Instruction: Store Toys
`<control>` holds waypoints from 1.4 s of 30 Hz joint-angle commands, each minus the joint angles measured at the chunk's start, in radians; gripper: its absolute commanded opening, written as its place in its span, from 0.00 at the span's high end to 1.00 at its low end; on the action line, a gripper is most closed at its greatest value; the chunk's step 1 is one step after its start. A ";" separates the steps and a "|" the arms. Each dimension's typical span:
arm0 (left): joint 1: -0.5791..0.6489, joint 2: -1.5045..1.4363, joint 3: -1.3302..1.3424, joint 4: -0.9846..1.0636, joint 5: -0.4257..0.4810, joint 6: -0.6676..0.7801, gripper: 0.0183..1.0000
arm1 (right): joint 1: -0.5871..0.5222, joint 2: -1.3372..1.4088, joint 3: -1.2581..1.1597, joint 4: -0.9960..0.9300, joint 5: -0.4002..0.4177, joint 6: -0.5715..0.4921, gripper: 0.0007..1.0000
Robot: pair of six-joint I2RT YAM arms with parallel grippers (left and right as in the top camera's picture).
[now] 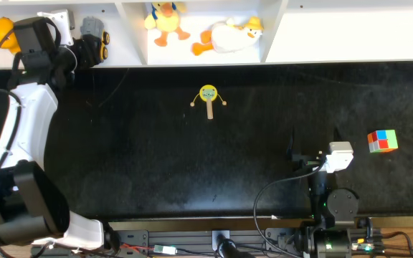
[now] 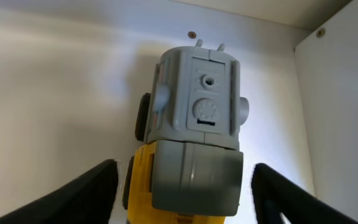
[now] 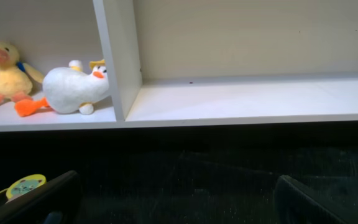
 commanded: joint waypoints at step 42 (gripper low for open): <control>-0.029 -1.349 -1.164 0.626 -0.161 -0.077 0.00 | -0.002 -0.011 -0.013 0.005 -0.003 0.004 0.00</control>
